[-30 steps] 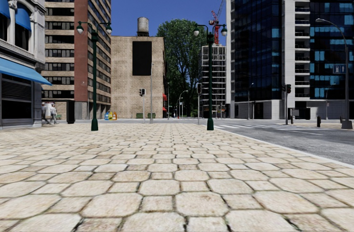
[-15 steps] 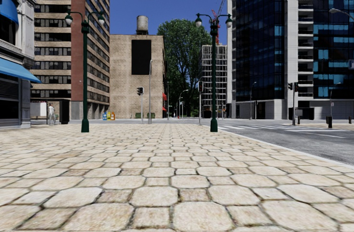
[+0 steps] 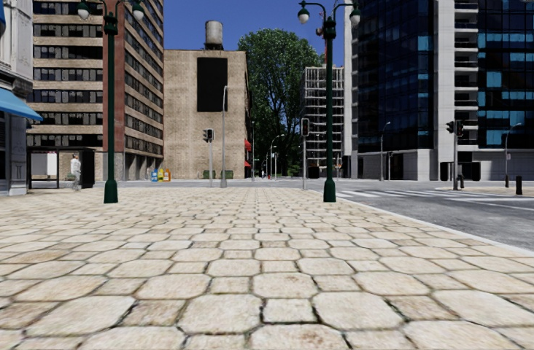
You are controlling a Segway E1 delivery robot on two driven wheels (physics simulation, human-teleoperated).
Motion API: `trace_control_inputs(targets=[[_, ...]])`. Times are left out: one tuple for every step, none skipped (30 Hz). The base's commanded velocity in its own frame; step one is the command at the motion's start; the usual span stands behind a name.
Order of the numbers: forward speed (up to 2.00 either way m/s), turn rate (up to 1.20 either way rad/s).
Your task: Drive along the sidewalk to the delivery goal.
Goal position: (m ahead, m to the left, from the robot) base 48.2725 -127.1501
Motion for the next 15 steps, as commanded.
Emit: trace_control_inputs(targets=[[2.0, 0.0], [2.0, 0.0], [2.0, 0.0], [2.0, 0.0], [2.0, 0.0], [2.0, 0.0], [2.0, 0.0], [2.0, 0.0], [2.0, 0.0], [2.0, 0.0], [2.0, 0.0], [2.0, 0.0], [2.0, 0.0], [2.0, 0.0], [2.0, 0.0]])
